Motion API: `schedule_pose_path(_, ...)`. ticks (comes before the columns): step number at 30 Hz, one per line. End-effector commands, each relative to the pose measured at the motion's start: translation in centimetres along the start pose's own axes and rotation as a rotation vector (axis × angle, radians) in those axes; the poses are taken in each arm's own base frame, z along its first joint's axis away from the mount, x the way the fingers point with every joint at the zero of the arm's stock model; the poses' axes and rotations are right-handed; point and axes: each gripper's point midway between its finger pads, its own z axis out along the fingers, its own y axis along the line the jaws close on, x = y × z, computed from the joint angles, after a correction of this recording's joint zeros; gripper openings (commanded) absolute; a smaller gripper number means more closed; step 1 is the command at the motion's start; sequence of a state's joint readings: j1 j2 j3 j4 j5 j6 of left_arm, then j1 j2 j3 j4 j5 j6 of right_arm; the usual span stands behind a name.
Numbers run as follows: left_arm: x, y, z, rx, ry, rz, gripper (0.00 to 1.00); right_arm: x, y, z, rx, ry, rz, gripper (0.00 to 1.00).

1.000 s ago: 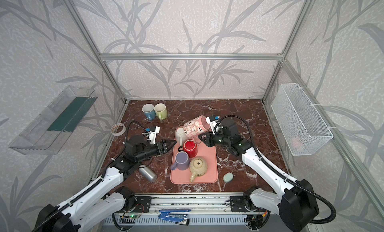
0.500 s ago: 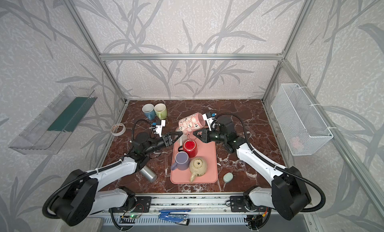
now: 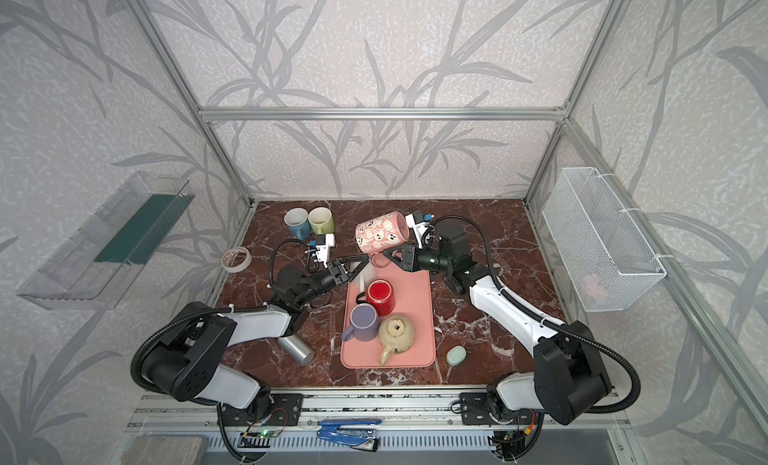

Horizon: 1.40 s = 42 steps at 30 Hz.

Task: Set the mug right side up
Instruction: 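Hold the pink mug with the right gripper while the left gripper grasps it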

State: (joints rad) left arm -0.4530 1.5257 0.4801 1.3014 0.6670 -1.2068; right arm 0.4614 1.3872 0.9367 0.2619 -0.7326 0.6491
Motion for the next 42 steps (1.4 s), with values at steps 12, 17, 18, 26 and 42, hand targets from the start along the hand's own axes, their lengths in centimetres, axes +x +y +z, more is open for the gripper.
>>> schedule_pose_path(12, -1.7, -4.9, 1.9, 0.168, -0.002, 0.074, 0.55, -4.9, 6.1, -0.2, -0.219, -0.085, -0.13, 0.0)
schedule_pose_path(17, -2.1, -5.4, 2.2, 0.181, -0.009, 0.083, 0.53, -4.7, 6.6, -0.3, -0.259, -0.072, -0.121, 0.0)
schedule_pose_path(18, -2.1, -5.4, 2.2, 0.181, -0.012, 0.085, 0.53, -4.6, 6.7, -0.3, -0.264, -0.071, -0.12, 0.0)
schedule_pose_path(26, -2.6, -6.2, 2.3, 0.196, -0.031, 0.103, 0.41, -3.3, 7.2, 0.0, -0.298, -0.04, -0.13, 0.0)
schedule_pose_path(42, -2.7, -6.4, 2.1, 0.198, -0.038, 0.122, 0.29, -1.4, 6.1, 0.5, -0.317, 0.001, -0.111, 0.0)
